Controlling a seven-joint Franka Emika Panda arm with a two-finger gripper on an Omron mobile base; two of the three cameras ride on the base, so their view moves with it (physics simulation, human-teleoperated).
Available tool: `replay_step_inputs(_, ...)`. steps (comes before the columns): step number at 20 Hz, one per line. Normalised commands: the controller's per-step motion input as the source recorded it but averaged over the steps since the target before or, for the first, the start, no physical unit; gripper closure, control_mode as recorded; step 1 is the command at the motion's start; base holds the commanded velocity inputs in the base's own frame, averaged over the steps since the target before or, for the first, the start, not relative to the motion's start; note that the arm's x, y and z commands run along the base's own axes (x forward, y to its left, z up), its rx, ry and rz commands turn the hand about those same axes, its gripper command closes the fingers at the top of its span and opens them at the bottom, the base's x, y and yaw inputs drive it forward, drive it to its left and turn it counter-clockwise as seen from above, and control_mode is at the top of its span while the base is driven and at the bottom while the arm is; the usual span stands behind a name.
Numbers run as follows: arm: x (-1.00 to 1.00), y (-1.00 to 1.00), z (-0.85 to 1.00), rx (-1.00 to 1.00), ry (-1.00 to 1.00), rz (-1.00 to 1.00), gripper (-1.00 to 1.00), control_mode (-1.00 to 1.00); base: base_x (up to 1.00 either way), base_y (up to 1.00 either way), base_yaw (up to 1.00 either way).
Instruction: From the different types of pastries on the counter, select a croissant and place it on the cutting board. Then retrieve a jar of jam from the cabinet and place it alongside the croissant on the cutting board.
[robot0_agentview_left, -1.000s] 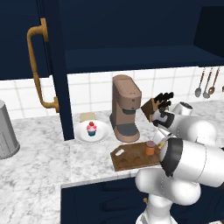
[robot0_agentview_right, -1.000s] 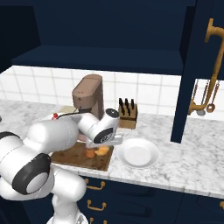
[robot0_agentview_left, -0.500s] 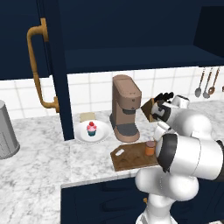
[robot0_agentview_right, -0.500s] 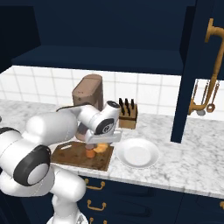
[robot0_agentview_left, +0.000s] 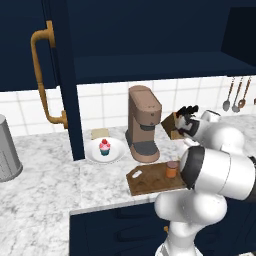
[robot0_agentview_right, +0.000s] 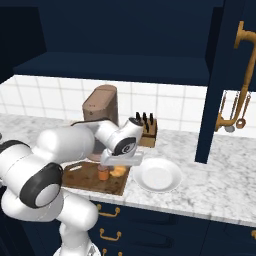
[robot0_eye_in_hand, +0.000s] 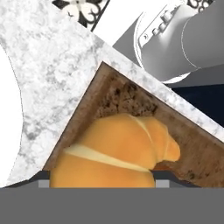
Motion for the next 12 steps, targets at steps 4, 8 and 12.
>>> replay_step_inputs(4,-0.48,0.00,-0.37,0.00,-0.07,-0.08,1.00,-1.00,0.00,0.00,0.00)
replay_step_inputs(8,-0.23,0.00,-0.32,0.00,-0.10,-0.08,1.00,-1.00,0.00,0.00,0.00)
replay_step_inputs(12,-0.01,0.23,-0.37,0.00,-0.09,-0.11,1.00,-1.00,0.00,0.00,0.00)
